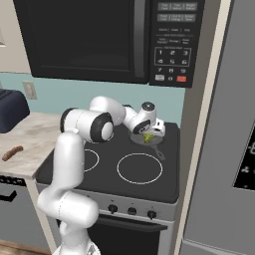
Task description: Put the broccoli and potato in the pan. Then turn on the rear right burner and set the heat to medium.
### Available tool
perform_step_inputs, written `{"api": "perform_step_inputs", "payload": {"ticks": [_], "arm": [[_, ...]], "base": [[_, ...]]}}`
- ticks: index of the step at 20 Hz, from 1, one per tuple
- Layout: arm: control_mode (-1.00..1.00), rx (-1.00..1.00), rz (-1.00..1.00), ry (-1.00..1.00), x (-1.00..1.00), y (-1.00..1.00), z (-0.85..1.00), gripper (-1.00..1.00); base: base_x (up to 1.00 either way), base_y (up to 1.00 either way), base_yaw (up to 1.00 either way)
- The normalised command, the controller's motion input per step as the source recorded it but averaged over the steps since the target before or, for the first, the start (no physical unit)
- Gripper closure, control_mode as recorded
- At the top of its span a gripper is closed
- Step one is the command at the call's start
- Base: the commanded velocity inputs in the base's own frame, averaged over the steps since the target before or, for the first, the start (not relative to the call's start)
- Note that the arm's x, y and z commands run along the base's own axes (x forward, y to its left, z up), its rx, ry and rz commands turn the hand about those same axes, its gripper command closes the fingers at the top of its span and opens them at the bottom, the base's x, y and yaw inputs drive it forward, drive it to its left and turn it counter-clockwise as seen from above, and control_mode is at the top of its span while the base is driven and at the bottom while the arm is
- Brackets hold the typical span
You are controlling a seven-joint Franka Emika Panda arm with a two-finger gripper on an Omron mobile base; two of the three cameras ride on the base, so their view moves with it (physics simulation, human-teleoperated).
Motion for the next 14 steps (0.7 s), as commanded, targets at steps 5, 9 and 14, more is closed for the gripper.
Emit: {"api": "perform_step_inputs", "payload": {"ticks": [5,9,14], "arm": [[-1.0,0.0,0.0,0.0,0.0,0.0,0.0,1.0],[-1.0,0.0,0.0,0.0,0.0,0.0,0.0,-1.0],[-1.0,0.0,0.0,0.0,0.0,0.0,0.0,-1.0]], "base": [[0.0,0.0,0.0],[0.0,0.0,0.0],[0.0,0.0,0.0]]}}
